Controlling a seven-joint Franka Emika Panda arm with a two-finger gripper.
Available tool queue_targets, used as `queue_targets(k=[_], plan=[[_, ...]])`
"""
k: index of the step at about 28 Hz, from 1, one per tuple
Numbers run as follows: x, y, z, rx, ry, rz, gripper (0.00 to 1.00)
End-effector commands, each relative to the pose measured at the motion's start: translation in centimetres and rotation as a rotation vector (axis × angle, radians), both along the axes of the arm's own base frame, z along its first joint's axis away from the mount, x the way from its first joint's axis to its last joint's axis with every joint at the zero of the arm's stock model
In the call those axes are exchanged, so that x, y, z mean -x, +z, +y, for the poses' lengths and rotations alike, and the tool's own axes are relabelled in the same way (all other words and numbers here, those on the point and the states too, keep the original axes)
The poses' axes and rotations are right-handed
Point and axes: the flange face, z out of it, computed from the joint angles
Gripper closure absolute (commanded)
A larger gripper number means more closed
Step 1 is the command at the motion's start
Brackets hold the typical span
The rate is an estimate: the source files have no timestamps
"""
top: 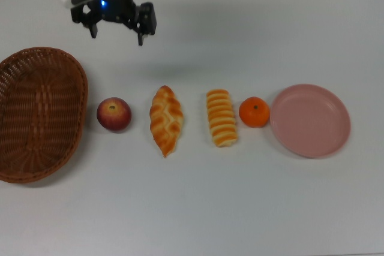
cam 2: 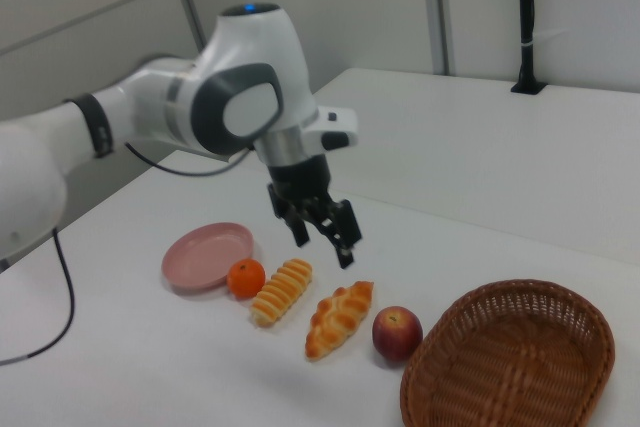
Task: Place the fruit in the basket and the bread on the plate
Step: 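Lower the gripper over the red apple and close on it, then lift the apple and carry it over the wicker basket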
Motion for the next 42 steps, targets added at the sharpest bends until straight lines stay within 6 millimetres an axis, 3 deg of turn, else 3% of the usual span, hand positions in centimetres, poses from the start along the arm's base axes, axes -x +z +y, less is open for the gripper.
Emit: queue_targets(k=[1,11,21,33,42], plan=[[-1.7,-2.5,-0.6,0.059,0.025,-0.002,0.00],[-4.6,-8.3,-1.0,0.090,0.070,-0.018,0.00],[-5.7,-13.0,-2.1,0.105,0.117,0.013,0.00],[-6.4,-17.3,-2.9,0.141,0.143,0.047,0.00],[-6.1,-18.3,-2.1,0.140,0.146,0.059,0.00]])
